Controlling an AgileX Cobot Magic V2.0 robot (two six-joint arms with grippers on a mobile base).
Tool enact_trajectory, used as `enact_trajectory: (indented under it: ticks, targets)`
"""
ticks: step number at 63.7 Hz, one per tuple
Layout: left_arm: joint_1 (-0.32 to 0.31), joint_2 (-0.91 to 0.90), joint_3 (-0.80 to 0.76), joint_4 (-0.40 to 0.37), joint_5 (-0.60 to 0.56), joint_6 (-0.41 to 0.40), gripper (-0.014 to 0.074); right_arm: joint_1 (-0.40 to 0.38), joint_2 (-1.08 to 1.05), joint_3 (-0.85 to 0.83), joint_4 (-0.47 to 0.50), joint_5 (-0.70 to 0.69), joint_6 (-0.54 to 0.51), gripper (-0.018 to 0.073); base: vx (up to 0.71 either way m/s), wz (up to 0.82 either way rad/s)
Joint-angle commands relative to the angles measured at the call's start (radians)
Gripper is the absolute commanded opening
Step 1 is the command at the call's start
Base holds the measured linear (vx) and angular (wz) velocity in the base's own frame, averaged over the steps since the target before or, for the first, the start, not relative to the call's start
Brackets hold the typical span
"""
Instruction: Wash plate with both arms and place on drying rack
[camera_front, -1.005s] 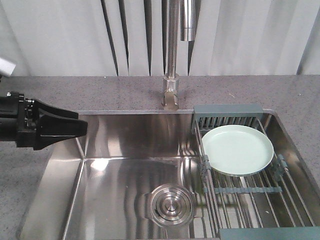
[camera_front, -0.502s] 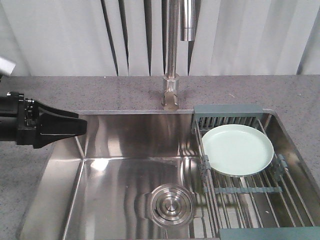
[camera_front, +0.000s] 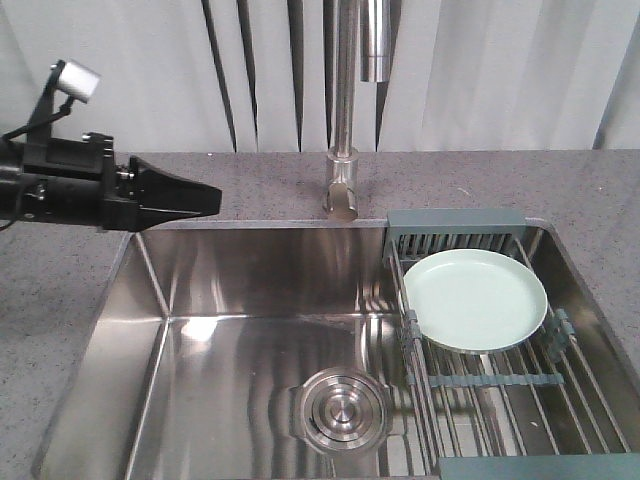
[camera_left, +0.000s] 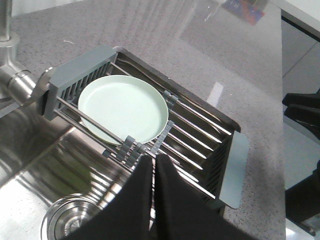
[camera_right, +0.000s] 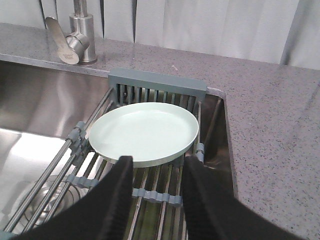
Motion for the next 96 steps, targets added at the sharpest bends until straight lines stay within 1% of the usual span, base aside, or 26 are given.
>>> enact_trajectory:
  ticks: [1,8,27,37,43,49,67,81,89,96]
  targets:
    - [-0.043,0.039,-0.074,-0.079,0.024,-0.022,-0.0006,-0.007,0.007,-0.024,-0.001,-0.076,-0.009,0.0256,0.0,0.0]
    - [-0.091,0.129,-0.131,-0.078,0.03,-0.048,-0.0006,-0.007,0.007,-0.024,-0.001,-0.076,-0.009,0.0256,0.0,0.0]
    - [-0.212,0.363,-0.291,-0.078,0.066,-0.048,-0.0005,-0.007,0.007,-0.024,-0.001,-0.076,-0.009,0.0256,0.0,0.0]
    - [-0.251,0.447,-0.382,-0.092,0.054,-0.048,-0.0005,-0.007,0.007,-0.024,-0.001,-0.076,-0.009,0.0256,0.0,0.0]
    - [-0.251,0.487,-0.434,-0.139,0.052,-0.047,-0.0005,-0.007,0.007,-0.024,-0.001,-0.076,-0.009,0.0256,0.0,0.0]
    - [-0.25,0.523,-0.488,-0.16,0.063,-0.047,-0.0005,-0.007,0.007,-0.024,-0.001,-0.076,-0.009,0.0256,0.0,0.0]
    - [-0.25,0.619,-0.619,-0.165,0.065,-0.057,-0.0005,-0.007,0.007,-0.024,-0.001,-0.076,-0.009,0.0256,0.0,0.0]
    - [-0.25,0.668,-0.691,-0.164,0.062,-0.059,-0.0005,-0.007,0.007,-0.024,-0.001,-0.076,-0.009,0.0256,0.0,0.0]
    - [-0.25,0.699,-0.733,-0.164,0.055,-0.091,-0.0005,-0.007,0.007,-0.024,-0.001,-0.076,-0.009,0.0256,0.0,0.0]
    - [-0.25,0.717,-0.755,-0.164,0.053,-0.1,-0.0005,-0.007,0.007,-0.024,-0.001,-0.076,-0.009,0.0256,0.0,0.0]
